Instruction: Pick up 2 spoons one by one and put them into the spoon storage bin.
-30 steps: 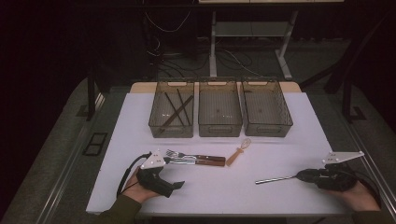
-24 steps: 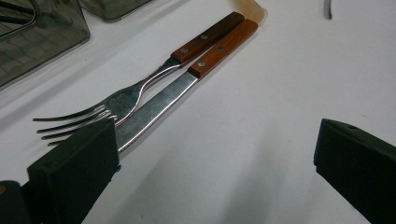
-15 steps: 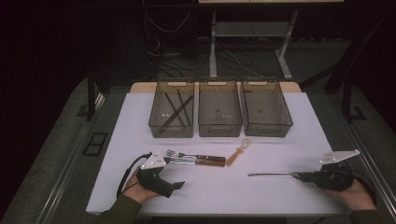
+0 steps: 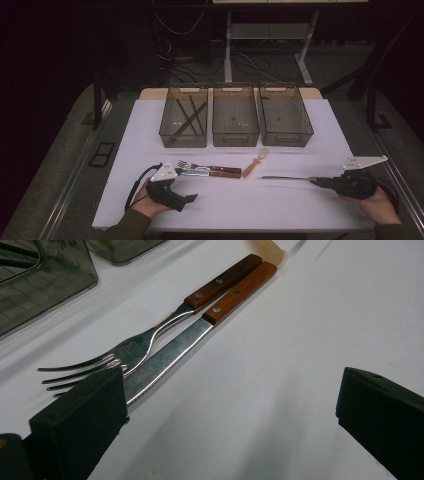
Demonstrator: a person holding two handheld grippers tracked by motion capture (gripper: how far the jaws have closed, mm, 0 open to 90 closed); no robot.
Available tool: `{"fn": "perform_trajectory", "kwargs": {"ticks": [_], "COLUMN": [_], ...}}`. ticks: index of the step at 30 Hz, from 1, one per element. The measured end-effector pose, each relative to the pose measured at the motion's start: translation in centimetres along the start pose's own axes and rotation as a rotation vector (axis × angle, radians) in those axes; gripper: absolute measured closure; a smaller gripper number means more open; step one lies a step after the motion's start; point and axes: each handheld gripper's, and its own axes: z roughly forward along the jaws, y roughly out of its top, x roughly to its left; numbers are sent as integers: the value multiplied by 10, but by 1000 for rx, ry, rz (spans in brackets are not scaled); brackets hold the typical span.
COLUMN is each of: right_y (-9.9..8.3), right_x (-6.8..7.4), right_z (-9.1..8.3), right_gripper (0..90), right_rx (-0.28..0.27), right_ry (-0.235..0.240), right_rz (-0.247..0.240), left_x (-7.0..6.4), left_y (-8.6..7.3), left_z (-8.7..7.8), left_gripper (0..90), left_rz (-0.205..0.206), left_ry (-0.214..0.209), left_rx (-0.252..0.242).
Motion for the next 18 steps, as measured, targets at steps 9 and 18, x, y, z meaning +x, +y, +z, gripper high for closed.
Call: {"fn": "perform_trajectory", "kwargs": {"ticks": [9,18], "right_y": [18,32], "right_x": [3,8], "right_z": [4,6], "right_gripper": [870,870], "right_rx": [-36,-66], "right_ry": [-43,-96], "right_rz": [21,49], "left_x": [0,0], "left_y": [0,0], "left_z": [0,1], "left_gripper": [0,0], "left_rz": [-9,-11], "left_ry": [4,6], "left_rx": [-1,3]}}
